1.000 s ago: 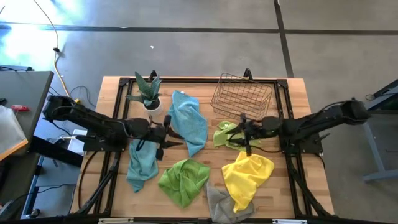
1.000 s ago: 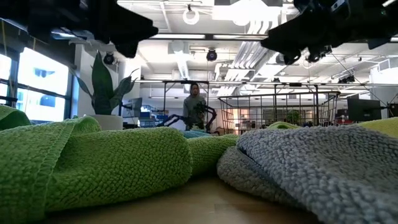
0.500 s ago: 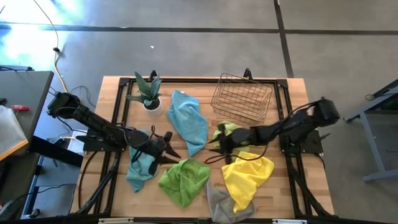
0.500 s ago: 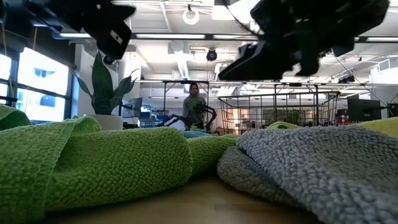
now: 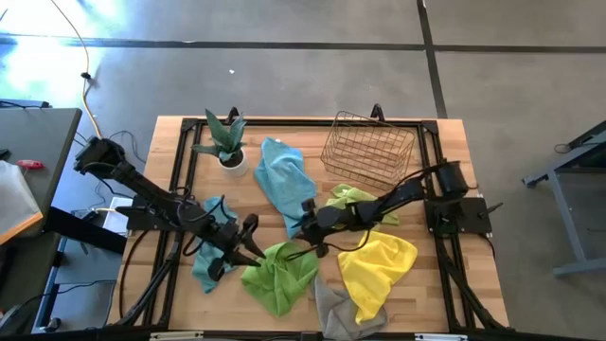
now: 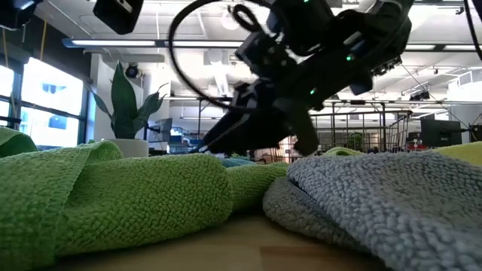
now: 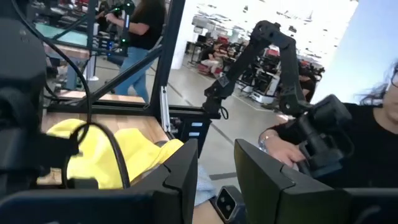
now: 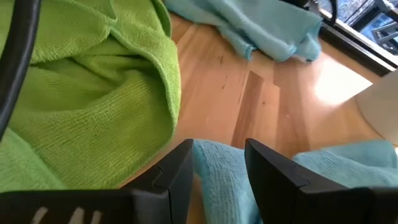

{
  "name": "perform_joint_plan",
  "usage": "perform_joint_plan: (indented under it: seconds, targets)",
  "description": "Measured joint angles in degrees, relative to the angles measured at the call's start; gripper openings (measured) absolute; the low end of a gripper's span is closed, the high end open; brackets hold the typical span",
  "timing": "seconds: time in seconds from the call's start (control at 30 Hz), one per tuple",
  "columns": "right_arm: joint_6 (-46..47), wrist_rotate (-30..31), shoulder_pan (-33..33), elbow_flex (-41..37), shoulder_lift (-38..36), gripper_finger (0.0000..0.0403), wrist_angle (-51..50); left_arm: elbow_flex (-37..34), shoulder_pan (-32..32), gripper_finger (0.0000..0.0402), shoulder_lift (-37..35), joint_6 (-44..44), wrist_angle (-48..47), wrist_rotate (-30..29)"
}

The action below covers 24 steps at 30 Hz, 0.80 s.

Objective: Fold microfiber towels
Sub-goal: Fold the top blue towel

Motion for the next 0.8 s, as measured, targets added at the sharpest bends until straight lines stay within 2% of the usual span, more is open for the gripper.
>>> perform_joint_plan:
  seconds: [0.27,0.47,0.63,0.8]
  targets:
    - [-1.14,0.37,0.11,1.48,1.38,0.0138,-2.85,0.0,-1.42,0.0095,0.0,0.04,0.83,-1.23]
    - [-4.92,7.56,0.11,1.48,1.38,0.0138,-3.16,0.0,-1.41,0.0095,0.0,1.32,0.91,-2.39]
    - [-7.15,9.01,0.07,1.48,1.38,0.0138,-3.33,0.0,-1.37,0.0095,0.0,2.0,0.91,-4.48]
    - [-7.15,12.95,0.07,1.48,1.38,0.0134,-3.32,-0.02,-1.39,0.0095,0.0,1.69,0.91,-5.12]
